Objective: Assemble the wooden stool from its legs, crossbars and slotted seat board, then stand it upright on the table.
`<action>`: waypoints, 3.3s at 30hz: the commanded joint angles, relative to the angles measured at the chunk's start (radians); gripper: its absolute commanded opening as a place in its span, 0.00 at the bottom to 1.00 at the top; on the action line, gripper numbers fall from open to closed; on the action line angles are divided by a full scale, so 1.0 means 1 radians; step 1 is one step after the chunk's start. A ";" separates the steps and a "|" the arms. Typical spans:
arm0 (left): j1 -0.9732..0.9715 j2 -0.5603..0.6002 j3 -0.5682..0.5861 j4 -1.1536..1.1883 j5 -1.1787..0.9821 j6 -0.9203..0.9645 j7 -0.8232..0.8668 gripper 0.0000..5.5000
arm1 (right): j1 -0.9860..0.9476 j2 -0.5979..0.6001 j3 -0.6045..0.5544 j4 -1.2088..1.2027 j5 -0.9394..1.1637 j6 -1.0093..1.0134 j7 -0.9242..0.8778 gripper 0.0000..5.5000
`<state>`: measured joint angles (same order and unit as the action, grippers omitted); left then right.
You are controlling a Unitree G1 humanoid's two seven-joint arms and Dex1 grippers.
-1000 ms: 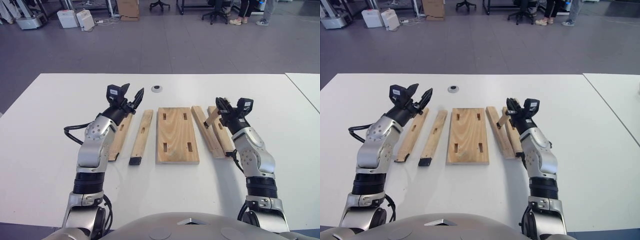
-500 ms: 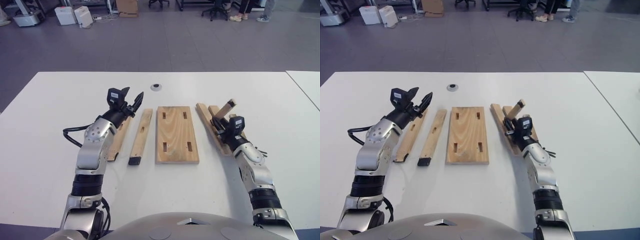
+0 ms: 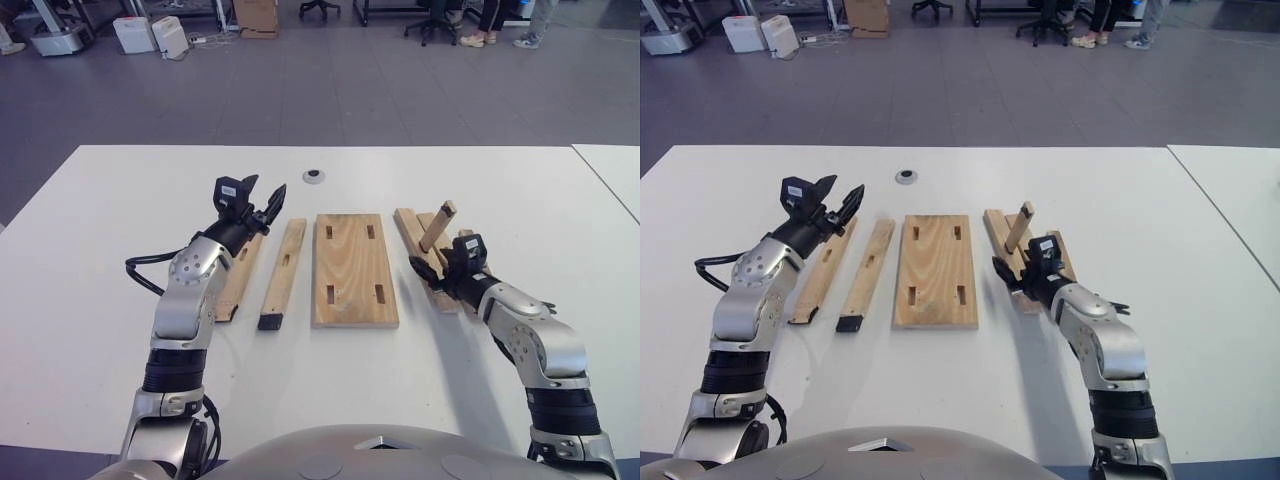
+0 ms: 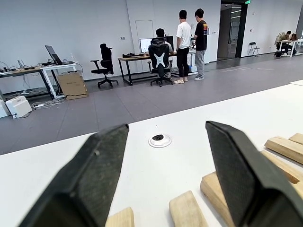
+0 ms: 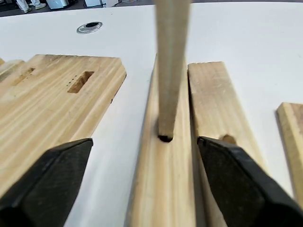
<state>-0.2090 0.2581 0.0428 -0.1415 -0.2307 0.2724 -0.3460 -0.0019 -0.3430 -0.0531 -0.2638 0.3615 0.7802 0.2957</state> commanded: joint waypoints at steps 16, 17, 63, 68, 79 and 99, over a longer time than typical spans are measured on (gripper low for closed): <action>-0.002 -0.011 -0.014 0.005 0.024 0.018 0.008 0.54 | -0.025 -0.029 0.068 0.015 -0.135 0.089 -0.062 0.39; -0.015 -0.023 -0.007 0.001 -0.009 0.048 0.002 0.54 | -0.039 -0.018 0.043 0.008 -0.124 0.090 -0.069 0.38; 0.287 -0.237 0.328 -0.564 -0.931 0.526 0.695 0.19 | 0.102 -0.374 0.241 -0.211 -0.228 -0.207 0.312 0.59; 0.354 -0.267 0.180 -0.559 -0.795 0.458 0.659 0.19 | 0.080 -0.383 0.367 -0.133 -0.333 -0.245 0.347 0.59; 0.411 -0.118 0.000 -0.612 -0.428 0.386 0.615 0.19 | 0.004 -0.219 0.414 -0.131 -0.301 -0.222 0.360 0.59; 0.185 -0.072 -0.117 -0.616 -0.341 0.352 0.357 0.38 | 0.009 -0.247 0.225 -0.095 -0.270 -0.276 0.337 0.59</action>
<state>-0.0094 0.1804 -0.0838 -0.7201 -0.5212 0.6068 0.0518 0.0332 -0.5806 0.2017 -0.3698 0.0871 0.5165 0.6404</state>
